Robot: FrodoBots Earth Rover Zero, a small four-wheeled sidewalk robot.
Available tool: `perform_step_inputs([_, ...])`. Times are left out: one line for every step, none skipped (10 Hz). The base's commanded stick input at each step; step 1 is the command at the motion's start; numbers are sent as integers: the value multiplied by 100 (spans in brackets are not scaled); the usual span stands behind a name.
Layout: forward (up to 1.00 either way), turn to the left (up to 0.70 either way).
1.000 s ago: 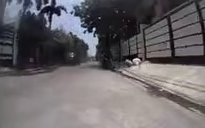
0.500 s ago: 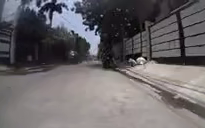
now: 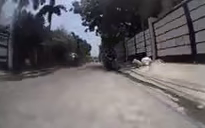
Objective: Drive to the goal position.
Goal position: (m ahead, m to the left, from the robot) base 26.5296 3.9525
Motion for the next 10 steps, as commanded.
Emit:
perform_step_inputs([85,0])
perform_step_inputs([85,0])
perform_step_inputs([85,0])
perform_step_inputs([85,0])
perform_step_inputs([85,0])
perform_step_inputs([85,0])
perform_step_inputs([85,0])
perform_step_inputs([85,0])
perform_step_inputs([85,0])
perform_step_inputs([85,0])
